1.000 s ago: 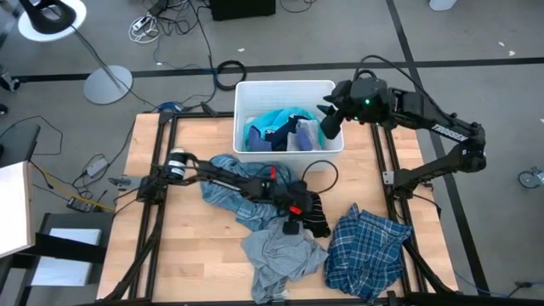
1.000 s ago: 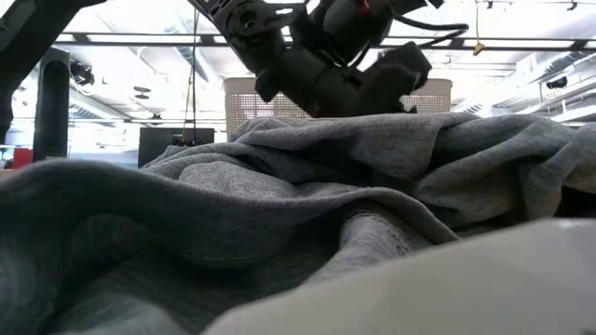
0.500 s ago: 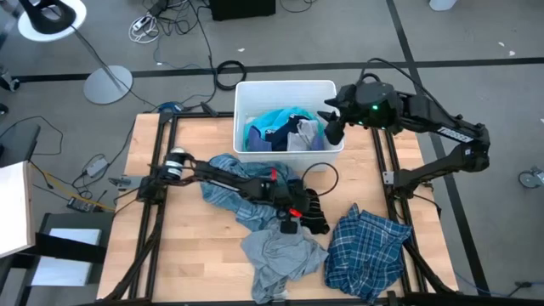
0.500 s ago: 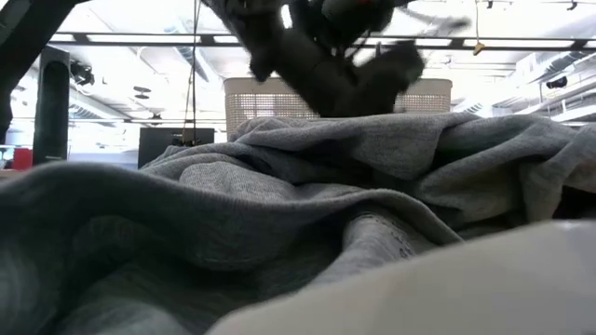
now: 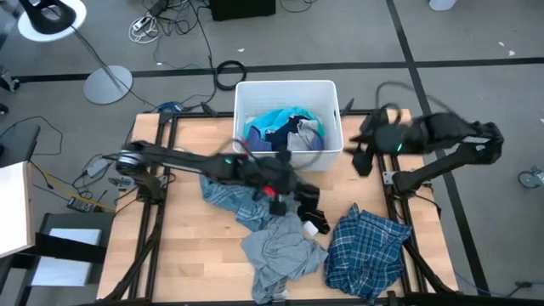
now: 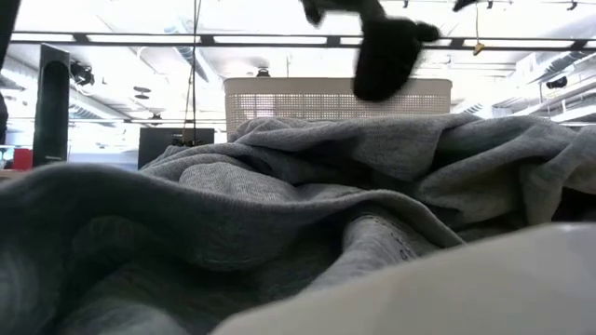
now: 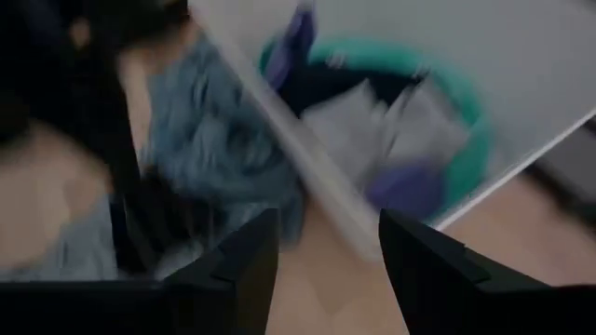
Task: Sort clothes
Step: Put the black sock into the white laundry organizer
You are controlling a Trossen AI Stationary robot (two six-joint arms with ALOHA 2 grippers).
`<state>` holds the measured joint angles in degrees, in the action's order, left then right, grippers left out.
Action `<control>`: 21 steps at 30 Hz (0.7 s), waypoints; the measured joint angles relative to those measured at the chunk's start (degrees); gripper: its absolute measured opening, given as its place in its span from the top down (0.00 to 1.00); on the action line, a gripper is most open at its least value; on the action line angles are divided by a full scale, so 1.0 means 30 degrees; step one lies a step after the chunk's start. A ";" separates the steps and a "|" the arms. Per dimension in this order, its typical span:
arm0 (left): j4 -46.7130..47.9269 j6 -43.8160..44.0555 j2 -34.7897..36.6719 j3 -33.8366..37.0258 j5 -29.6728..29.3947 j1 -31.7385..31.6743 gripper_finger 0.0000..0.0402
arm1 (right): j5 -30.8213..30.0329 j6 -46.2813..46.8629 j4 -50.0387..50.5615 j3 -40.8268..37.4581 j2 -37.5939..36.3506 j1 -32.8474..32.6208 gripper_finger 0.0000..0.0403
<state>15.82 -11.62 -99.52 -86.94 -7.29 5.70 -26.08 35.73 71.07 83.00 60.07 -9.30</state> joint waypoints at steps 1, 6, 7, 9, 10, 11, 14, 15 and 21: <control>-0.0129 -0.0091 0.0731 0.0000 -0.0216 -0.0177 1.00 | -0.0024 0.0687 -0.0031 -0.0750 0.0018 -0.0747 0.54; 0.0146 -0.0451 0.3636 0.0000 -0.0348 -0.1596 1.00 | -0.0227 0.3471 -0.2816 -0.5078 0.0436 -0.4424 0.54; 0.0261 -0.0492 0.4069 0.0000 -0.0348 -0.1957 1.00 | -0.0397 0.3829 -0.3861 -0.6034 0.0638 -0.5064 0.54; 0.0649 -0.0595 0.4816 -0.0007 -0.0348 -0.2839 1.00 | -0.0724 0.4402 -0.5912 -0.7682 0.1099 -0.6141 0.54; 0.0820 -0.0642 0.4962 -0.0007 -0.0348 -0.3337 1.00 | -0.0798 0.4731 -0.6914 -0.8479 0.1387 -0.6598 0.54; 0.0872 -0.0649 0.5106 -0.0022 -0.0348 -0.3892 1.00 | -0.0826 0.5042 -0.7846 -0.9183 0.1691 -0.6945 0.54; 0.1639 -0.0448 0.5156 0.0000 -0.0365 -0.5545 1.00 | -0.0797 0.5848 -1.0595 -1.1048 0.2873 -0.7743 0.54; 0.1790 -0.0141 0.5068 0.0000 -0.0378 -0.6046 1.00 | -0.0798 0.6106 -1.1288 -1.1529 0.3287 -0.7915 0.54; 0.3139 0.1005 0.4930 0.0029 -0.0416 -0.7763 0.96 | 0.0370 0.7251 -1.4182 -1.3528 0.6179 -0.8093 0.54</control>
<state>25.23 -8.60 -84.73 -86.85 -8.54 -17.59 -24.97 57.48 28.52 42.41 78.61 -33.57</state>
